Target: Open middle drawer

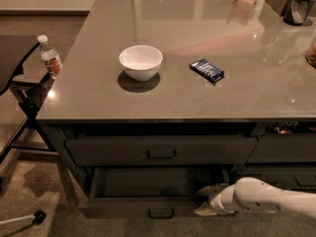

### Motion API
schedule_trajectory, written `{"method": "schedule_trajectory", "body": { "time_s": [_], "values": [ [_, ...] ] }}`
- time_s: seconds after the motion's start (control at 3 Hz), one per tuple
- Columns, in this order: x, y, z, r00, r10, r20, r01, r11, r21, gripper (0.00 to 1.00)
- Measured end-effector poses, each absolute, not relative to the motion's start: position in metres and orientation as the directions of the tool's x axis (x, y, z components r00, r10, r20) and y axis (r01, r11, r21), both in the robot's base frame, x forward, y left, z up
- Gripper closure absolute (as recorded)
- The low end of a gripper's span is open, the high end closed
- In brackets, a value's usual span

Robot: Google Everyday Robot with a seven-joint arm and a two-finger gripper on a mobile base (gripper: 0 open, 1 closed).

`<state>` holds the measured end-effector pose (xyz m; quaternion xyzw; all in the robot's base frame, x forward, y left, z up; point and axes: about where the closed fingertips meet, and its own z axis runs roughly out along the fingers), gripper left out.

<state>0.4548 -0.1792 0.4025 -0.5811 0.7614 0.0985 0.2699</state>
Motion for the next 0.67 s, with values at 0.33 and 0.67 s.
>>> {"method": "schedule_trajectory", "body": {
  "time_s": [0.33, 0.67],
  "values": [
    [0.4548, -0.1791, 0.4025, -0.179, -0.832, -0.526, -0.938, 0.305, -0.164, 0.12],
    [0.4546, -0.1792, 0.4023, -0.179, -0.832, -0.526, -0.938, 0.305, -0.163, 0.15]
  ]
}}
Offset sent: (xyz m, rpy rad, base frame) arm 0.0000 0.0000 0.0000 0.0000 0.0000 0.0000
